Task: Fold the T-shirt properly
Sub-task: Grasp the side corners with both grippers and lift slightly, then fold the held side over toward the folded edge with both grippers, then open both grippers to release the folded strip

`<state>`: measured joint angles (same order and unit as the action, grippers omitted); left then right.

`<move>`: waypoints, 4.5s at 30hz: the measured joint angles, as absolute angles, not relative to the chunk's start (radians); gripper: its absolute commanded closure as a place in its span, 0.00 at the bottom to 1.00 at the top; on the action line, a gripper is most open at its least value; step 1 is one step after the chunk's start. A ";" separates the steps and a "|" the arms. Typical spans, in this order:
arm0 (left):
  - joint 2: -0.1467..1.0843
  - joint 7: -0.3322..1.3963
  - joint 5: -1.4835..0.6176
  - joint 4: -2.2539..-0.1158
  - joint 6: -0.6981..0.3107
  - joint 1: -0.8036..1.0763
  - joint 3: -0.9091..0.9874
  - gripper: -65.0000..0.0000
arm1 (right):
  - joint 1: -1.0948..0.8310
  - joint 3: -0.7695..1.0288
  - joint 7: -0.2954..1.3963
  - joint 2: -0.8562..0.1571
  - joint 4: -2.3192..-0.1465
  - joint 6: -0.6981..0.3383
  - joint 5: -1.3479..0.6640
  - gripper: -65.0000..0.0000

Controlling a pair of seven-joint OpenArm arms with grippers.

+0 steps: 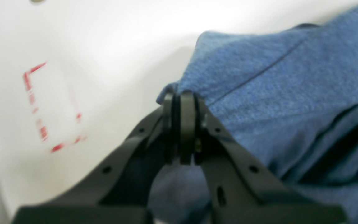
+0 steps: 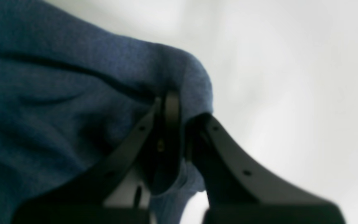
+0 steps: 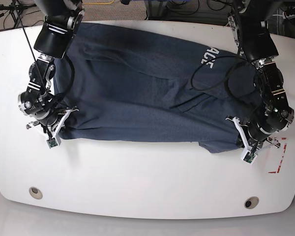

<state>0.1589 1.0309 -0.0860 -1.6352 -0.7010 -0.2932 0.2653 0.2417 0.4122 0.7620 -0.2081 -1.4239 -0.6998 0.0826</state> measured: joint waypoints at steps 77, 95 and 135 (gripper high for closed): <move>0.241 1.048 -0.086 -1.882 -0.704 0.210 0.365 0.53 | -0.377 0.441 1.041 -0.085 -2.004 -0.704 0.047 0.25; 0.242 1.070 -0.149 -1.988 -0.697 0.131 0.487 0.53 | -0.370 0.583 1.032 -0.081 -2.009 -0.700 -0.297 0.25; 0.264 1.010 -0.211 -1.557 -0.697 0.130 0.462 0.53 | -0.246 0.613 0.889 -0.117 -1.678 -0.708 -0.138 0.84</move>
<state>0.2638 1.0103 -0.2108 -1.5566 -0.6968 0.1303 0.4618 -0.2459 0.6132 0.8890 -0.1169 -1.6783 -0.7082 -0.1375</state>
